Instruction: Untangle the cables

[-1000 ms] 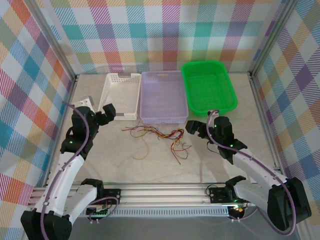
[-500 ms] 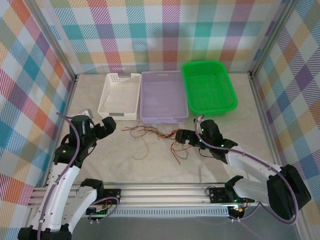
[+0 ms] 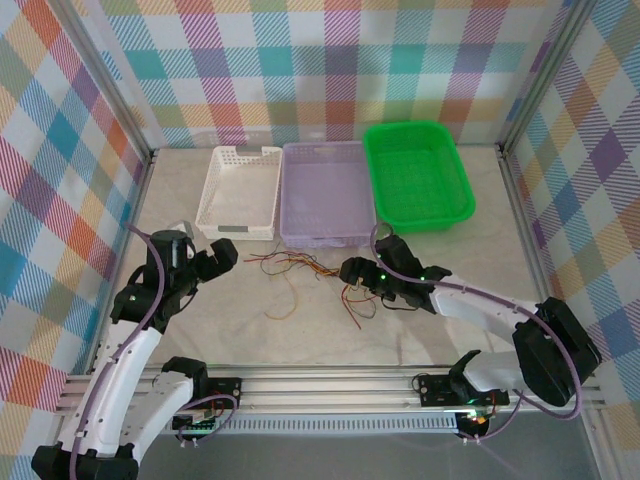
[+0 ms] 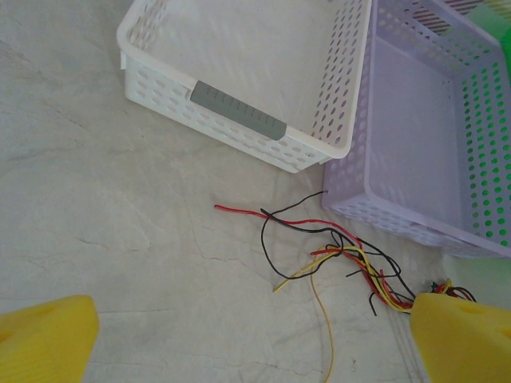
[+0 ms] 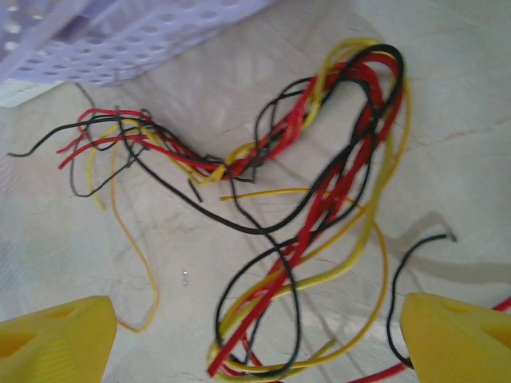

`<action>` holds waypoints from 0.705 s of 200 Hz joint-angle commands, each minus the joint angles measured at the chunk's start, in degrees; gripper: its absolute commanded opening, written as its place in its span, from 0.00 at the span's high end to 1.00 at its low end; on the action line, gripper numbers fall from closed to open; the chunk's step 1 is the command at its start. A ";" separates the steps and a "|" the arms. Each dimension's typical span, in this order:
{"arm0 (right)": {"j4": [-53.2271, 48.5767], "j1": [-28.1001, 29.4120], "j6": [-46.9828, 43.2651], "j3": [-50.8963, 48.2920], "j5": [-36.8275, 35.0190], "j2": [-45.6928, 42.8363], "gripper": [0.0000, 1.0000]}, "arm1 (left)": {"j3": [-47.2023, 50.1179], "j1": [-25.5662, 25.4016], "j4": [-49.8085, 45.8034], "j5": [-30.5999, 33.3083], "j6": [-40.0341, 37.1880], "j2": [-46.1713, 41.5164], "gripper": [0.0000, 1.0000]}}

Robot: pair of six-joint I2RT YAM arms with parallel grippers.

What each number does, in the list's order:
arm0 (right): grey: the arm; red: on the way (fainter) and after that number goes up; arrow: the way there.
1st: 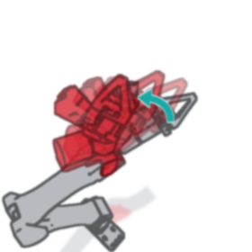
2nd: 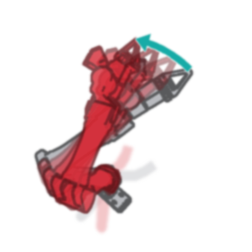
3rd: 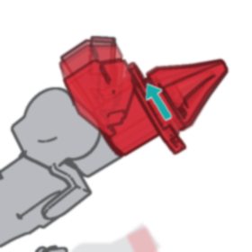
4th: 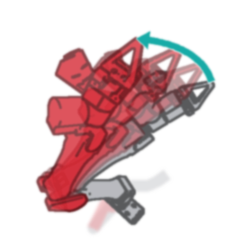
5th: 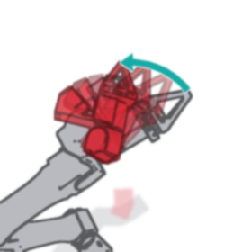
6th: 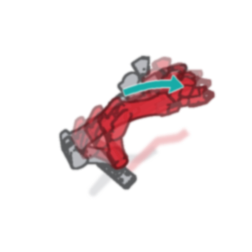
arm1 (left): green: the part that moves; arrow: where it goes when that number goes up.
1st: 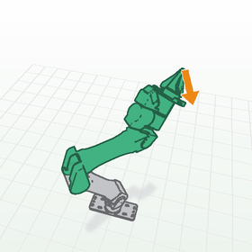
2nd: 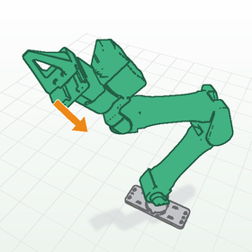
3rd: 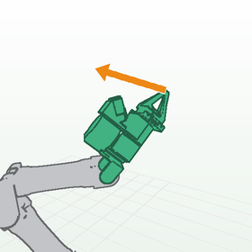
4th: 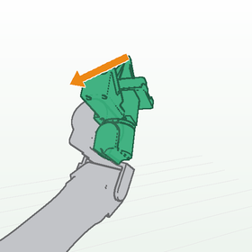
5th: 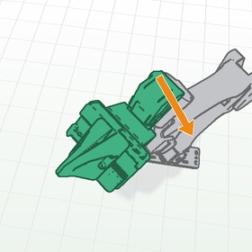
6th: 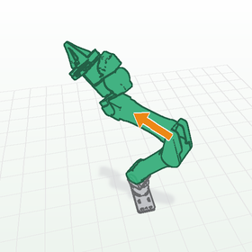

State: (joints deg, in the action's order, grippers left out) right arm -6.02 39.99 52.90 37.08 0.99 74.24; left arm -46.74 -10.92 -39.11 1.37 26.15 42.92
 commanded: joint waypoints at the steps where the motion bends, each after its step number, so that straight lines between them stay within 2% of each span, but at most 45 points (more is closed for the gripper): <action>1: -2.41 0.44 3.74 1.15 -2.30 0.24 0.09 | -1.27 -0.68 -1.23 0.24 0.36 -0.20 0.01; 60: -0.33 0.53 3.87 4.67 -1.70 4.67 0.16 | -1.15 -0.80 -1.39 0.23 -0.11 0.24 0.01; 141: 2.12 0.53 4.23 4.95 -1.13 10.81 0.36 | -1.11 -1.48 -1.32 -0.58 -0.83 1.64 0.03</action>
State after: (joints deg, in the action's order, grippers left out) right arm -5.19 40.16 56.45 41.74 -0.43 84.07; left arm -46.74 -11.53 -39.11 1.26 26.11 44.47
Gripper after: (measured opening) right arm 0.658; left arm 0.975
